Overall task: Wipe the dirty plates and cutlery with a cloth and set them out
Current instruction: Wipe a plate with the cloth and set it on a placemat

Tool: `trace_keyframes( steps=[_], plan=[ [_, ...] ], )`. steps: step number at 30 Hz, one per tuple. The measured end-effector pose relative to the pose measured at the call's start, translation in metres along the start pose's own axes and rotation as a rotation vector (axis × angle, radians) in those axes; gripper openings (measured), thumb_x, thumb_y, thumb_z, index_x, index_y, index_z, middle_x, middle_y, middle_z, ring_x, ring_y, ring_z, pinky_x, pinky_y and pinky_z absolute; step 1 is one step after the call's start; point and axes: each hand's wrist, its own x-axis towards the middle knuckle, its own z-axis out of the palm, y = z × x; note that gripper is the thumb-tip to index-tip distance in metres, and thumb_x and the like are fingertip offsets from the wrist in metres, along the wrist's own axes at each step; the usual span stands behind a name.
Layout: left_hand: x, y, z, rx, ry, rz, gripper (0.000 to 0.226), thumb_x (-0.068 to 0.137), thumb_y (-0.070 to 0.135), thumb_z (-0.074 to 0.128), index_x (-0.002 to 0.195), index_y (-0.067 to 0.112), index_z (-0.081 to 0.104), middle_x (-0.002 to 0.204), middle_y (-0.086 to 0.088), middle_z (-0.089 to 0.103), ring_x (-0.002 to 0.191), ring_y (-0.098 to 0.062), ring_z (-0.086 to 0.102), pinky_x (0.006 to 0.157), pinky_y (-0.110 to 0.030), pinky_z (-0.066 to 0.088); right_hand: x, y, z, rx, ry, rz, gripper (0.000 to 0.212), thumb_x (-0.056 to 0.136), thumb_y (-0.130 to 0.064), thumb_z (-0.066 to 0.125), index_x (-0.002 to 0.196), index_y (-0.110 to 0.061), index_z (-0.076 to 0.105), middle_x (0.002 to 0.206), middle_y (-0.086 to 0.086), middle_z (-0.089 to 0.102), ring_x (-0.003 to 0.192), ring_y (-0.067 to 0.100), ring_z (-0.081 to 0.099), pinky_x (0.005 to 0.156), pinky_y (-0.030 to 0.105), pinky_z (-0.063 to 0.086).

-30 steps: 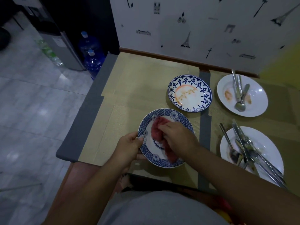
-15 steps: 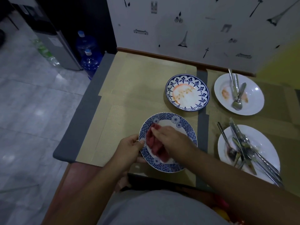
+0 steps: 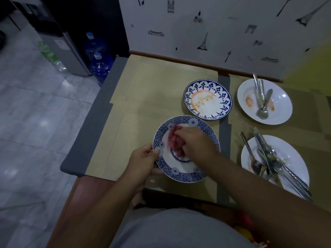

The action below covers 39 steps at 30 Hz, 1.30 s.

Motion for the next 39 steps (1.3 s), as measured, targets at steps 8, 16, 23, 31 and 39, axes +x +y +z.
trace_keyframes(
  steps=[8, 16, 23, 31, 39],
  plan=[
    [0.001, 0.000, 0.002, 0.032, 0.004, -0.011, 0.023, 0.104, 0.012, 0.049, 0.114, 0.012, 0.070, 0.093, -0.009, 0.079, 0.081, -0.025, 0.076, 0.066, -0.042, 0.063, -0.026, -0.002, 0.025, -0.158, -0.240, -0.117, 0.017, 0.075, -0.012, 0.066, 0.089, -0.019, 0.072, 0.089, 0.000, 0.070, 0.079, 0.015, 0.063, 0.079, 0.025, 0.051],
    [0.005, 0.001, -0.007, -0.013, 0.050, 0.029, 0.021, 0.103, 0.012, 0.052, 0.113, 0.014, 0.070, 0.101, -0.009, 0.078, 0.089, -0.028, 0.076, 0.066, -0.041, 0.063, -0.017, 0.021, -0.004, -0.100, -0.102, 0.088, 0.023, 0.083, -0.007, 0.052, 0.086, -0.017, 0.073, 0.085, -0.003, 0.068, 0.065, -0.005, 0.052, 0.063, 0.007, 0.045],
    [0.005, -0.001, 0.008, 0.002, 0.003, 0.003, 0.021, 0.103, 0.013, 0.052, 0.113, 0.014, 0.071, 0.098, -0.014, 0.078, 0.085, -0.030, 0.076, 0.066, -0.041, 0.062, -0.007, -0.004, 0.018, -0.061, -0.115, -0.101, 0.043, 0.063, -0.020, 0.047, 0.096, -0.011, 0.074, 0.094, 0.008, 0.072, 0.087, 0.022, 0.061, 0.081, 0.031, 0.049],
    [0.017, 0.009, -0.011, -0.028, 0.093, -0.004, 0.022, 0.103, 0.011, 0.052, 0.115, 0.015, 0.070, 0.101, -0.008, 0.078, 0.088, -0.029, 0.076, 0.065, -0.039, 0.062, -0.022, 0.011, -0.006, 0.090, -0.337, 0.085, 0.042, 0.083, -0.027, 0.038, 0.106, -0.012, 0.070, 0.096, 0.005, 0.072, 0.069, -0.001, 0.064, 0.066, 0.016, 0.053],
    [0.025, 0.016, -0.018, -0.028, 0.117, -0.036, 0.022, 0.102, 0.010, 0.052, 0.116, 0.012, 0.070, 0.100, -0.010, 0.078, 0.083, -0.028, 0.075, 0.063, -0.039, 0.062, -0.028, 0.011, -0.017, -0.169, -0.401, -0.123, 0.045, 0.082, -0.018, 0.061, 0.126, -0.018, 0.057, 0.126, -0.001, 0.058, 0.112, 0.013, 0.052, 0.095, 0.033, 0.047]
  ],
)
